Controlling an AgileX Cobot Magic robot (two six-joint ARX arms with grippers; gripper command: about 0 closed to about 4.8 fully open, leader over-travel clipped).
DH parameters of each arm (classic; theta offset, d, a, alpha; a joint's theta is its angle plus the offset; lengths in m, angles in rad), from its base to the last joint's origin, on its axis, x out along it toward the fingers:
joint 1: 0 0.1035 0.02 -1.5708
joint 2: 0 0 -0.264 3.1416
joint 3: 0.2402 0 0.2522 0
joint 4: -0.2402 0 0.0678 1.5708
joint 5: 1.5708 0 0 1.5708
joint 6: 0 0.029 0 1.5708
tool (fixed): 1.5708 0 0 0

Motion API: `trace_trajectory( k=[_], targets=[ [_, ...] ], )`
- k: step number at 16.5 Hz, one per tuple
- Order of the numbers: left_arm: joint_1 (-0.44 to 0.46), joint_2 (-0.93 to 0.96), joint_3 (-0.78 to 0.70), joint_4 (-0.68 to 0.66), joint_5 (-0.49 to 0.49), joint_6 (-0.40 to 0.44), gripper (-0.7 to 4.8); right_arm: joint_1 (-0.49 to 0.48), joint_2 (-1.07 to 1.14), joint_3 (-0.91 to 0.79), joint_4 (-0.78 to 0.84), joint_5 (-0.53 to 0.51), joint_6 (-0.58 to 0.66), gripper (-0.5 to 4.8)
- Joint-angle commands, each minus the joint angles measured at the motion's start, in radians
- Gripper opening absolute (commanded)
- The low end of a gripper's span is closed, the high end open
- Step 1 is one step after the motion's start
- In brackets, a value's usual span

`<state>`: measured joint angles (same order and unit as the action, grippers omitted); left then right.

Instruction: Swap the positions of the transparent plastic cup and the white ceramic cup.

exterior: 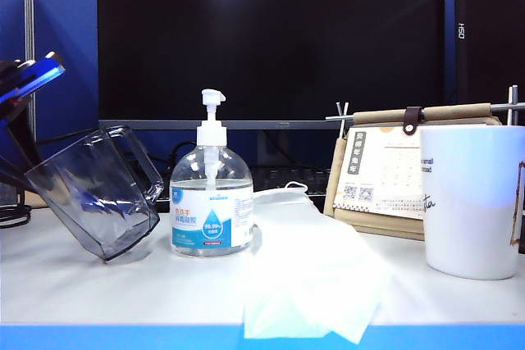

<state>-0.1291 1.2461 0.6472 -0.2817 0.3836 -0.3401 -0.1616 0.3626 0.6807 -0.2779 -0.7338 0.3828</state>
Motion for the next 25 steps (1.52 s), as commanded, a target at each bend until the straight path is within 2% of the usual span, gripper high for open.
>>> trace_trajectory(
  k=[1,3,7,10,12,16,20,25],
  targets=[
    [0.0,-0.026,0.037,-0.045,0.025,0.055,-0.06,0.003,0.057,0.006,-0.14,0.041,-0.023,2.8],
    [0.0,-0.074,0.104,-0.098,0.012,0.093,-0.06,0.003,0.115,0.006,-0.205,0.079,0.015,2.8],
    [0.0,-0.151,0.207,-0.219,-0.013,0.142,-0.06,0.018,0.257,0.007,-0.293,0.078,0.018,2.79],
    [0.0,-0.251,0.234,-0.278,-0.017,0.15,-0.06,0.098,0.387,0.007,-0.323,0.094,0.013,2.79],
    [0.0,-0.346,0.235,-0.298,-0.051,0.15,-0.06,0.193,0.456,0.007,-0.323,0.221,0.008,2.79],
    [0.0,-0.428,0.238,-0.353,-0.081,0.158,-0.06,0.281,0.504,0.007,-0.324,0.331,0.005,2.79],
    [0.001,-0.459,0.238,-0.434,-0.111,0.196,-0.06,0.296,0.518,0.007,-0.326,0.397,-0.021,2.79],
    [0.001,-0.459,0.238,-0.442,-0.117,0.206,-0.06,0.296,0.523,0.007,-0.327,0.468,-0.047,2.8]
  ],
)
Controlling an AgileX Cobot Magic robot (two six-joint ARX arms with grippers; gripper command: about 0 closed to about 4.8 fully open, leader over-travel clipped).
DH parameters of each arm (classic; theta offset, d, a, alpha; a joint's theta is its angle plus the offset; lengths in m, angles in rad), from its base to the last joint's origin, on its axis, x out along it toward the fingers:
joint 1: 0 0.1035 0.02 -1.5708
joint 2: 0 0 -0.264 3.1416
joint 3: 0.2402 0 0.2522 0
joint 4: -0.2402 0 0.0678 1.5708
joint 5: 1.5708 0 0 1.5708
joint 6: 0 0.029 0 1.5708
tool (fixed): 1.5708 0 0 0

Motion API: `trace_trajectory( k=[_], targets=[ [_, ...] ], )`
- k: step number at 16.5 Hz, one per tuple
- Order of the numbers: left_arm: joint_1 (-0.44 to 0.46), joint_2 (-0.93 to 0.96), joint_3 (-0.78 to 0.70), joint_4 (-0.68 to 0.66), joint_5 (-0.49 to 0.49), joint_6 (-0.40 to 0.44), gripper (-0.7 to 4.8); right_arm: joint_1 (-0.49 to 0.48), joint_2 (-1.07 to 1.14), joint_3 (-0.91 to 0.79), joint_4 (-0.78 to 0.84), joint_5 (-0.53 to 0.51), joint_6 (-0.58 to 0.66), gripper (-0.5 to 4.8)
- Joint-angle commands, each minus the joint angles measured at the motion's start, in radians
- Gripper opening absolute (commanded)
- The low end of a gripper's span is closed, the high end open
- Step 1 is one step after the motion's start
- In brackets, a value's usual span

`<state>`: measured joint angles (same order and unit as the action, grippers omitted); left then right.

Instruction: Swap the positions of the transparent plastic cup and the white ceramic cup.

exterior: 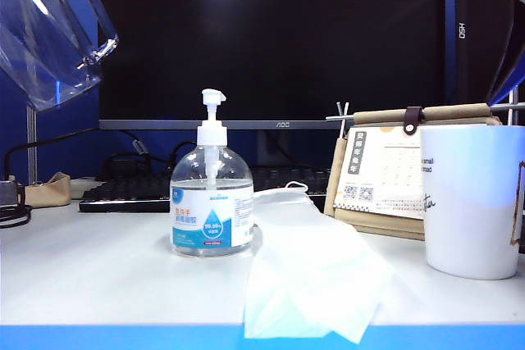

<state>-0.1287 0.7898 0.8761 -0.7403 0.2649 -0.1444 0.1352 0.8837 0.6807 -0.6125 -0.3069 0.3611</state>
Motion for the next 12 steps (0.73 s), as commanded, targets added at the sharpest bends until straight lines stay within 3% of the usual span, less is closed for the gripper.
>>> trace_trajectory(
  k=[1,12],
  targets=[
    [0.0,-0.003,0.01,0.017,0.001,0.011,-0.06,-0.001,0.006,0.007,0.008,0.045,-0.025,2.8],
    [0.0,-0.003,0.01,0.014,0.005,0.017,-0.06,0.0,0.203,0.008,0.116,0.043,-0.025,2.69]
  ],
)
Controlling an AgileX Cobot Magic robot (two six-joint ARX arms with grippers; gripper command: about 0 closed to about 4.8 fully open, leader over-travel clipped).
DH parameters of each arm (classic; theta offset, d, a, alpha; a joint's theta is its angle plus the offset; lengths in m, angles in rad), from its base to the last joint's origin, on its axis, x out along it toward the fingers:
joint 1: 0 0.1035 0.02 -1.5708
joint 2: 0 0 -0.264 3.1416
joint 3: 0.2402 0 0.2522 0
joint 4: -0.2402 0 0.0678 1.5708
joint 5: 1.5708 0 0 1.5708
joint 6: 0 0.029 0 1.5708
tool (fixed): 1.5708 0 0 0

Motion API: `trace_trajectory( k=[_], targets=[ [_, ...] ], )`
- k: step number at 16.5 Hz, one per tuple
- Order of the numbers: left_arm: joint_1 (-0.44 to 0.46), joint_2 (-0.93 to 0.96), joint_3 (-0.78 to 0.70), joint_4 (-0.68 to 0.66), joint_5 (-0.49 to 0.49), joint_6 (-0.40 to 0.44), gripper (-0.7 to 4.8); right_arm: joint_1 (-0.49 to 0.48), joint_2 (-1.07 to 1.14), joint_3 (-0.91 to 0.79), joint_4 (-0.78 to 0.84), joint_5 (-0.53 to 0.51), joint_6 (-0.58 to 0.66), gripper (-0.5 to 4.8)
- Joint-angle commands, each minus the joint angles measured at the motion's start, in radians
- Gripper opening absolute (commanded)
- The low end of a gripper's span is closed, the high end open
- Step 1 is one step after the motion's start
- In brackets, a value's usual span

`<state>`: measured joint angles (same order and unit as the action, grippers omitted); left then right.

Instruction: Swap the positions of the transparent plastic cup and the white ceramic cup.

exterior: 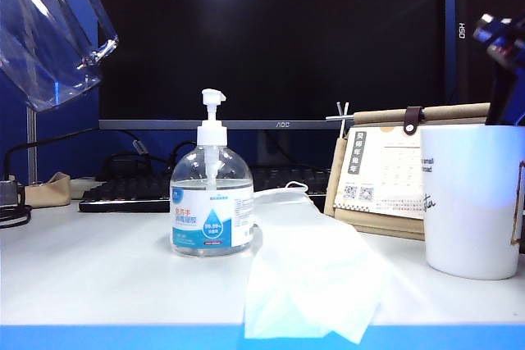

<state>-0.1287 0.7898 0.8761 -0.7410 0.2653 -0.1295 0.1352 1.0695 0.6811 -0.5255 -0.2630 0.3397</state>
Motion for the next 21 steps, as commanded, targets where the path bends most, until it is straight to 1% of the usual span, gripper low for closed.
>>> trace_trajectory(
  k=[1,2,4,5,9,10,11,16,18,20,21],
  targets=[
    [0.0,-0.003,0.01,0.014,0.004,0.002,-0.06,0.0,0.024,0.007,0.035,-0.001,-0.004,2.69],
    [0.0,-0.003,0.01,0.015,0.004,0.002,-0.06,0.0,0.032,0.007,0.037,-0.001,-0.004,2.55],
    [0.0,-0.003,0.01,0.015,0.004,0.002,-0.06,0.0,0.047,0.007,0.039,-0.001,-0.007,1.96],
    [0.0,-0.003,0.01,0.015,0.004,0.002,-0.06,0.0,0.054,0.007,0.041,-0.001,-0.015,1.76],
    [0.0,-0.003,0.011,0.016,0.004,0.002,-0.06,0.0,0.068,0.007,0.066,-0.001,-0.031,0.45],
    [0.0,-0.003,0.011,0.017,0.004,0.002,-0.06,0.0,0.068,0.007,0.077,0.0,-0.034,0.17],
    [0.0,-0.003,0.011,0.017,0.004,0.002,-0.06,0.0,0.068,0.007,0.086,-0.001,-0.034,0.0],
    [0.0,-0.003,0.012,0.018,0.005,0.002,-0.06,0.0,0.074,0.007,0.1,-0.001,-0.037,-0.01],
    [0.0,-0.003,0.012,0.018,0.013,0.002,-0.06,0.001,0.072,0.01,0.106,-0.017,-0.039,-0.02],
    [0.0,-0.004,0.014,0.018,0.055,0.002,-0.06,0.003,0.07,0.027,0.092,-0.063,-0.051,-0.02],
    [0.0,-0.004,0.023,0.017,0.075,0.002,-0.06,0.007,0.063,0.043,0.076,-0.066,-0.06,-0.02]
  ],
)
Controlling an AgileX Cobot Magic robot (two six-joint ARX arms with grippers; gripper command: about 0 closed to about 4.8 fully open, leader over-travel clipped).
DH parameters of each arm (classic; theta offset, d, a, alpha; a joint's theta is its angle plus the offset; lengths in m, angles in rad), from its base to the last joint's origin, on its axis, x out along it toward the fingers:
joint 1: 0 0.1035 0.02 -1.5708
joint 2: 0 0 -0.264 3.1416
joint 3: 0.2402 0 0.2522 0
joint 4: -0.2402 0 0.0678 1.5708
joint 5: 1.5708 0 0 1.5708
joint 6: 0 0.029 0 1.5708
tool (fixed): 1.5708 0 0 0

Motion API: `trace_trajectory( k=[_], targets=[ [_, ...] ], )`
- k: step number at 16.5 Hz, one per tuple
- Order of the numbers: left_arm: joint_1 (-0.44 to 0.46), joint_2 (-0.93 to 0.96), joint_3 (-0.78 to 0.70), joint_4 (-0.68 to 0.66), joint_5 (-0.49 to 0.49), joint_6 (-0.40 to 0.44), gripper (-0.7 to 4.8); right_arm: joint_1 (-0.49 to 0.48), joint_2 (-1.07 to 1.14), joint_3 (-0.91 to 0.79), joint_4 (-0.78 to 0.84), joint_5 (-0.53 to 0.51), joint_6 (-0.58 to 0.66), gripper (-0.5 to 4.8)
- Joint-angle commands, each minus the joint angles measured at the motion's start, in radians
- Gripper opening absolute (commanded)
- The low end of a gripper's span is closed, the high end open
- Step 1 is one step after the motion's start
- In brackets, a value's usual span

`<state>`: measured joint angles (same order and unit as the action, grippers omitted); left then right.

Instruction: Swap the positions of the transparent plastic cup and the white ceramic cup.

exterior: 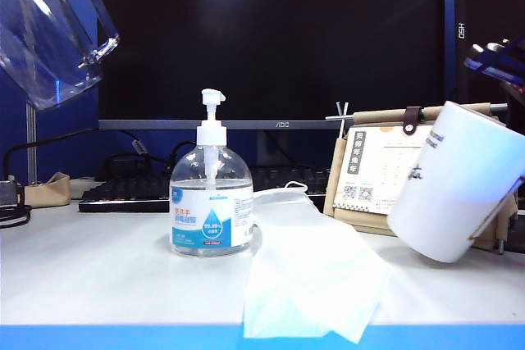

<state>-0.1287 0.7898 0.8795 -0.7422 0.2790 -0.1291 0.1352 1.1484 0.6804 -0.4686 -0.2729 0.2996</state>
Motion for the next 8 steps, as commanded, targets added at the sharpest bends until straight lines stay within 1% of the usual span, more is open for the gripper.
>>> trace_trajectory(
  k=[1,3,5,6,8],
  targets=[
    [0.0,-0.004,0.034,0.021,0.083,0.002,-0.06,0.008,-0.031,0.064,0.007,-0.056,-0.021,-0.02],
    [0.0,-0.003,0.077,0.029,0.126,0.001,-0.06,0.02,-0.074,0.118,-0.019,-0.038,-0.042,-0.02],
    [-0.001,-0.001,0.138,0.055,0.204,-0.002,-0.06,0.02,-0.121,0.191,-0.044,-0.017,-0.068,-0.02],
    [-0.002,0.0,0.164,0.074,0.224,-0.002,-0.06,0.02,-0.14,0.238,-0.064,-0.013,-0.071,-0.02],
    [-0.019,0.023,0.229,0.095,0.219,-0.009,-0.06,0.018,-0.152,0.326,-0.114,-0.007,-0.096,-0.02]
  ],
)
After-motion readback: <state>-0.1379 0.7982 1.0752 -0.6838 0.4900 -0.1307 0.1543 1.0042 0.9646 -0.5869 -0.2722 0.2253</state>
